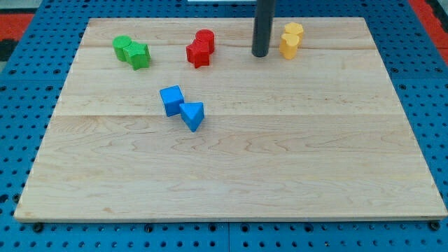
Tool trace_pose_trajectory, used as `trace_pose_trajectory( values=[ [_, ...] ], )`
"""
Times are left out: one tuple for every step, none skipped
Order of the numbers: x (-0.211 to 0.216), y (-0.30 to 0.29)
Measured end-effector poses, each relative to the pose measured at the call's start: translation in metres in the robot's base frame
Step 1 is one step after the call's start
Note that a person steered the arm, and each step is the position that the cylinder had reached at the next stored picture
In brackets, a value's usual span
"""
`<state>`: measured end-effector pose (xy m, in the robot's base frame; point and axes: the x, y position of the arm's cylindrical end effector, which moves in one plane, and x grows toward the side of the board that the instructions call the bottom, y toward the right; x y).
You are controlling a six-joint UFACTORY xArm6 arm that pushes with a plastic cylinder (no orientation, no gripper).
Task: Nudge the yellow heart to its right a bit
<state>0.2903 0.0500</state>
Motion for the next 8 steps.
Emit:
trace_pose_trajectory(
  values=[
    [-0.008,-0.004],
    [-0.022,-0.004],
    [-0.023,0.017],
    [-0.012,0.038],
    [-0.011,0.034],
    [0.009,0.033],
    [0.002,0.033],
    [-0.009,0.022]
  ],
)
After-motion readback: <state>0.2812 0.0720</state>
